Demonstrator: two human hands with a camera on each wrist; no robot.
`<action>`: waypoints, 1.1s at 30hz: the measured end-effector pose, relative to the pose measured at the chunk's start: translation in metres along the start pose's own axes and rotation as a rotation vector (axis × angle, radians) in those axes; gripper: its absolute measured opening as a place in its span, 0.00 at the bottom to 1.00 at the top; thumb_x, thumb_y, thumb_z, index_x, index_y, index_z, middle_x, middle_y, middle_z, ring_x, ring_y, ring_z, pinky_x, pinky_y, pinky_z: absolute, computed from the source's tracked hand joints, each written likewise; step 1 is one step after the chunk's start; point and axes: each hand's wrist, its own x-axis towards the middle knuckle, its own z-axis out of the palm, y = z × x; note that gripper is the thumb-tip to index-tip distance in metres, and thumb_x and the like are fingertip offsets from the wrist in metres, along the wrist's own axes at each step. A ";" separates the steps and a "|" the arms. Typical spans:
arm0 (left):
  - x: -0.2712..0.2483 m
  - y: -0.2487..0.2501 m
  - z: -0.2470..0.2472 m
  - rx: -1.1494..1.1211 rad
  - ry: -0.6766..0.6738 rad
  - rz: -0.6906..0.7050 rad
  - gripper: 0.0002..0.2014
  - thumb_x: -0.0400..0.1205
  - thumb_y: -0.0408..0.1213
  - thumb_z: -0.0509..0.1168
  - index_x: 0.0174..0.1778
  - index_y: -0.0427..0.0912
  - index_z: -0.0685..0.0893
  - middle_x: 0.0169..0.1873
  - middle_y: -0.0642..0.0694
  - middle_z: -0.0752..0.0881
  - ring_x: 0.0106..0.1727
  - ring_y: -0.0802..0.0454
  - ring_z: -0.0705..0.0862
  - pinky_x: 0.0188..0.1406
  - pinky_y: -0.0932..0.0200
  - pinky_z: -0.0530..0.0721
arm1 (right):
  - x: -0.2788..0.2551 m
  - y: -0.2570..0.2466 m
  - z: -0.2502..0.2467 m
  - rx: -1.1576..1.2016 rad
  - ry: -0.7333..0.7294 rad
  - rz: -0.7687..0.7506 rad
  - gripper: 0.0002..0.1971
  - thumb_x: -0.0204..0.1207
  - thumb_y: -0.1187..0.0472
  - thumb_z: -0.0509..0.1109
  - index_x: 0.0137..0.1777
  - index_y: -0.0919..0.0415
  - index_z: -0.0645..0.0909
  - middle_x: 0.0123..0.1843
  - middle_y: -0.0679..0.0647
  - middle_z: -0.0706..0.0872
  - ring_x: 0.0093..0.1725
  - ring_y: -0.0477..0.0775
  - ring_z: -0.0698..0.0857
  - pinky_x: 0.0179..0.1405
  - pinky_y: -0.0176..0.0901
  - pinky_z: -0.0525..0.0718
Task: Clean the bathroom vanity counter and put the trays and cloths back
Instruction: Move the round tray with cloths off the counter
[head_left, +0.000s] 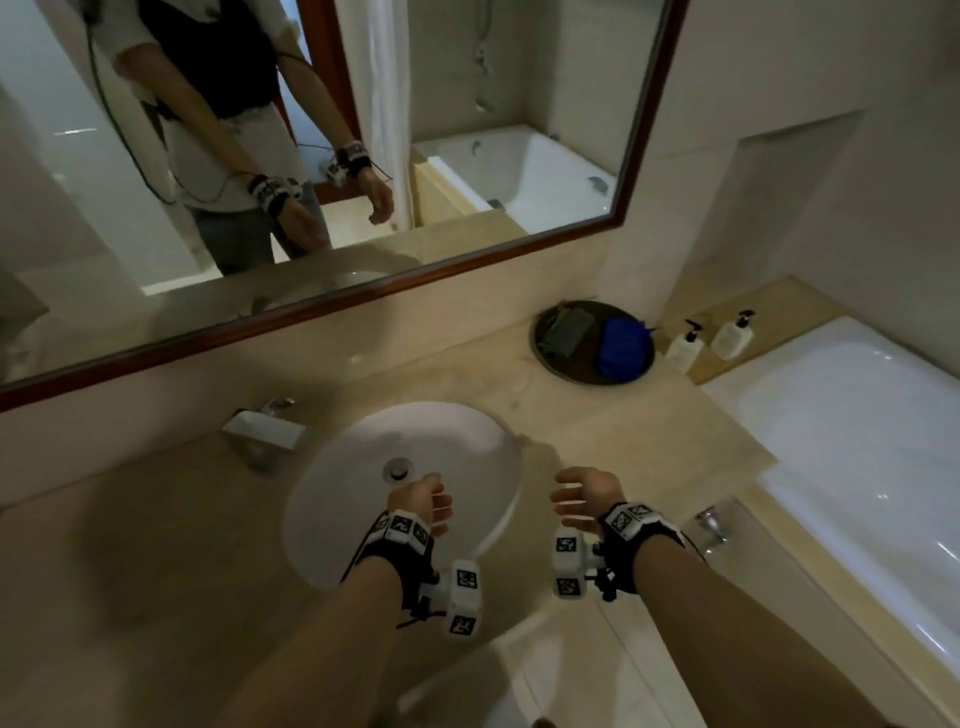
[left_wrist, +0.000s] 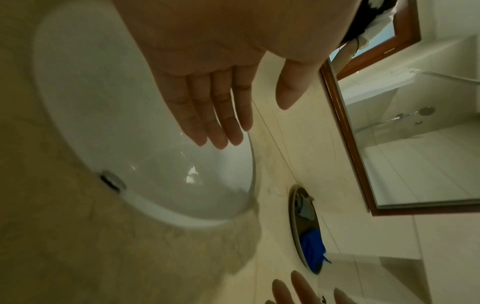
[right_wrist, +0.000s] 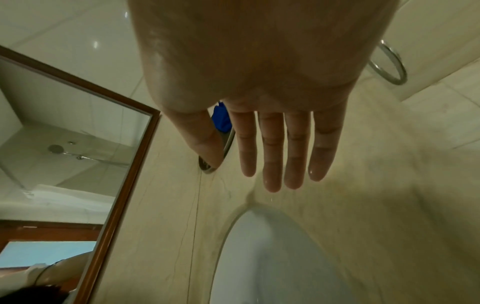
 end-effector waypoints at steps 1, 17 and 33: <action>-0.003 -0.003 0.016 0.005 -0.007 -0.005 0.13 0.84 0.42 0.64 0.46 0.33 0.82 0.38 0.39 0.86 0.40 0.42 0.83 0.51 0.46 0.82 | 0.003 -0.002 -0.016 0.014 0.005 -0.003 0.10 0.77 0.61 0.67 0.51 0.68 0.84 0.45 0.65 0.89 0.40 0.63 0.85 0.39 0.49 0.84; 0.011 0.014 0.152 0.053 0.029 0.032 0.09 0.84 0.33 0.63 0.51 0.28 0.82 0.35 0.38 0.84 0.35 0.43 0.81 0.34 0.54 0.79 | 0.062 -0.033 -0.137 0.147 0.080 0.031 0.10 0.77 0.66 0.65 0.51 0.72 0.83 0.39 0.68 0.85 0.37 0.65 0.84 0.50 0.58 0.85; 0.134 0.099 0.244 0.053 -0.012 -0.051 0.07 0.84 0.33 0.62 0.46 0.32 0.80 0.35 0.39 0.83 0.34 0.46 0.80 0.32 0.53 0.78 | 0.186 -0.133 -0.170 0.132 0.127 0.071 0.08 0.80 0.65 0.64 0.48 0.70 0.82 0.41 0.68 0.83 0.38 0.63 0.82 0.41 0.52 0.82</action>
